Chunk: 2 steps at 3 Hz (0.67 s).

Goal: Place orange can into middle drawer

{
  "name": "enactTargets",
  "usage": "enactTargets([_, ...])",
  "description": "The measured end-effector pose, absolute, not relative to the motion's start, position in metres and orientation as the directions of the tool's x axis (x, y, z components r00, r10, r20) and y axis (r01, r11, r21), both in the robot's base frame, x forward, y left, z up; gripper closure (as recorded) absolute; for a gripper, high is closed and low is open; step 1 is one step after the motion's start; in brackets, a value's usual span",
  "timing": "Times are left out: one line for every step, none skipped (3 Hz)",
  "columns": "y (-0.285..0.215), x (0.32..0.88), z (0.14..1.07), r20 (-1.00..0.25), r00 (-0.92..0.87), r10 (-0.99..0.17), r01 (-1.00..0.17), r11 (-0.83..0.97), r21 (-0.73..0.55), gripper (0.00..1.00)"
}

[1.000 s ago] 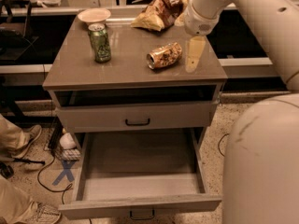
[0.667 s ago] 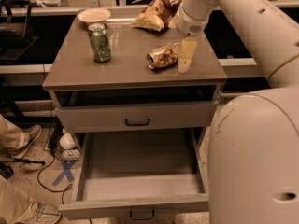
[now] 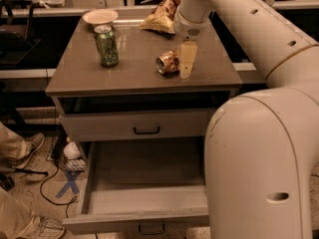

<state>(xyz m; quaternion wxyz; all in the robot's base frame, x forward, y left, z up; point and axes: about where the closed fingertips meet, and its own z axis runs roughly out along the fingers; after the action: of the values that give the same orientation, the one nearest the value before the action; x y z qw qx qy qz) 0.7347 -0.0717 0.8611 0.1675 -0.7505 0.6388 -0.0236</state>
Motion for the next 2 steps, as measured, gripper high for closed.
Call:
enactTargets([-0.0664, 0.738, 0.8541, -0.161, 0.183, -0.97, -0.954, -0.136, -0.266, 0.18])
enactTargets([-0.0694, 0.7393, 0.8468, -0.153, 0.175, -0.973, -0.959, -0.133, -0.251, 0.41])
